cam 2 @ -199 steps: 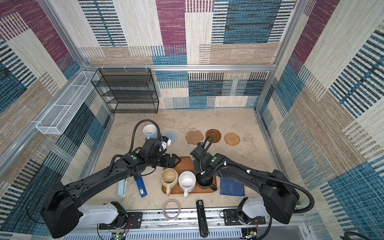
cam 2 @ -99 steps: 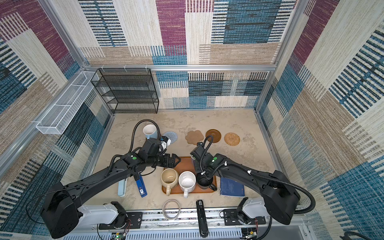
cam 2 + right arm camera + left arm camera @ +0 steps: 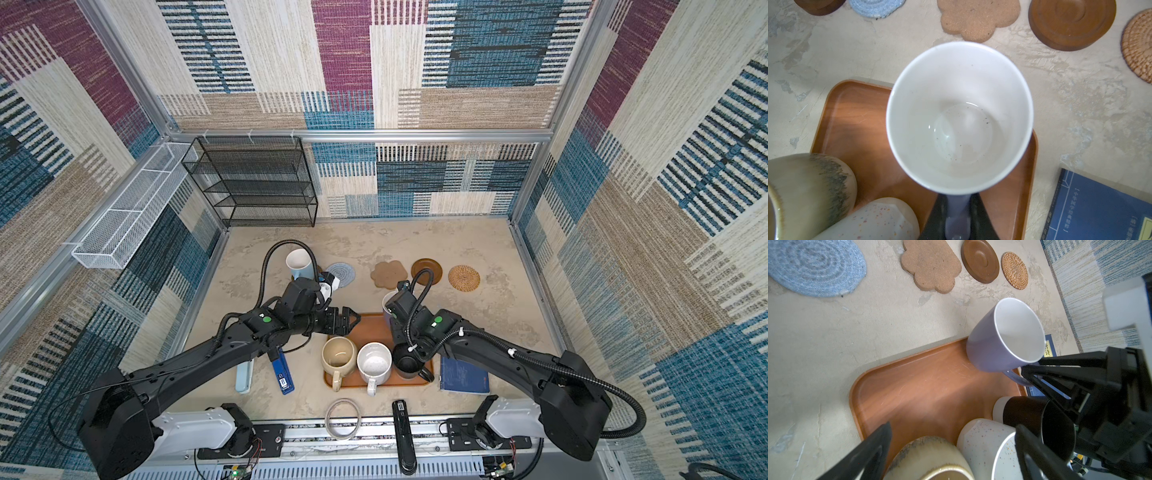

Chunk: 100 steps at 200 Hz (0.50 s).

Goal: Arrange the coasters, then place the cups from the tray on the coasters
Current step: 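Lift the purple mug with right gripper toward the blue woven coaster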

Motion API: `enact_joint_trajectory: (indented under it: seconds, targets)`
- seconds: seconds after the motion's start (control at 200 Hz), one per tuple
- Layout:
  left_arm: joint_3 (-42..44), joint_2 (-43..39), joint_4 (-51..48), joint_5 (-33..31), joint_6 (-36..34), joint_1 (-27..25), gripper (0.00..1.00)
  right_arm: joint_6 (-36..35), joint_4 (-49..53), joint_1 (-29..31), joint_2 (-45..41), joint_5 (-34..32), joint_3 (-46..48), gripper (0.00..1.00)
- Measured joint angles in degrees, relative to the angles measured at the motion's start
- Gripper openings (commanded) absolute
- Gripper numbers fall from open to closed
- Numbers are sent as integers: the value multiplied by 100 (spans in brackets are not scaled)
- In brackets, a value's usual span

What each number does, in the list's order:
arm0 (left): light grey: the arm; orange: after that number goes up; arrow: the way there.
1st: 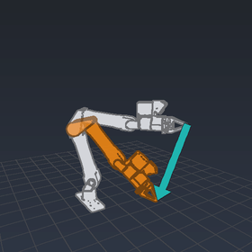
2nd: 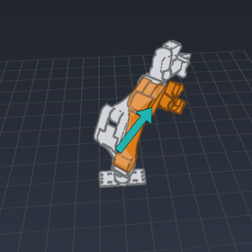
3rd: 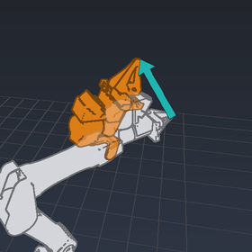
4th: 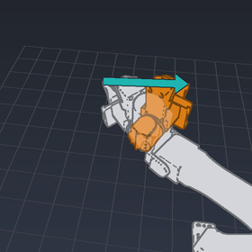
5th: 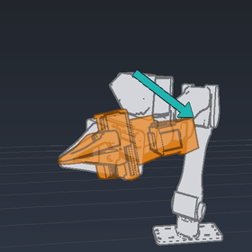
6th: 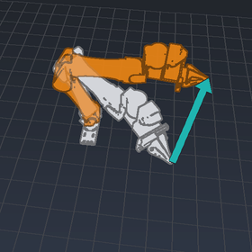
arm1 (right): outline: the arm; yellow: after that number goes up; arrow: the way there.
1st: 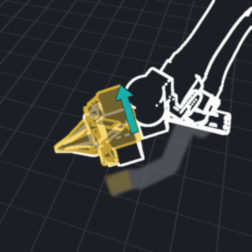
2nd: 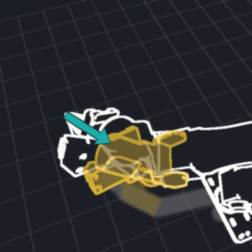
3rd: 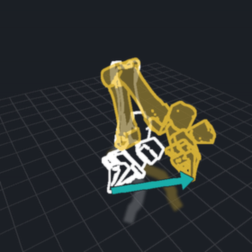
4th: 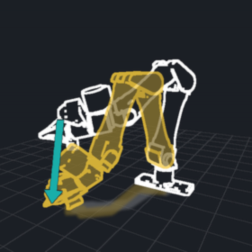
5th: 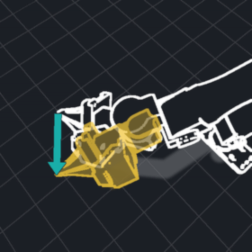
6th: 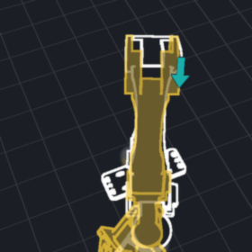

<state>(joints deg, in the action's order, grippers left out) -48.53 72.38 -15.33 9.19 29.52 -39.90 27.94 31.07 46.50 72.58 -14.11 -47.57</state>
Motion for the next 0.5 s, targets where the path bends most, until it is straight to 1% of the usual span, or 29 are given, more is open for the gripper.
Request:
enact_joint_trajectory:
  seconds: [0.105, 0.321, 0.416, 0.501]
  targets:
    - [33, -37, 68, -37, 63, 2, 99, -39, -118, -2, -70, -2, 7, 0]
    - [44, -269, 247, -153, 343, 57, 99, -101, -214, -2, 37, -107, -262, 0]
    - [44, -433, 289, -173, 398, 151, 99, -127, -317, -2, 168, -133, -452, 0]
    - [35, -535, 299, -173, 466, 337, 99, -186, -426, -2, 411, -151, -708, 0]
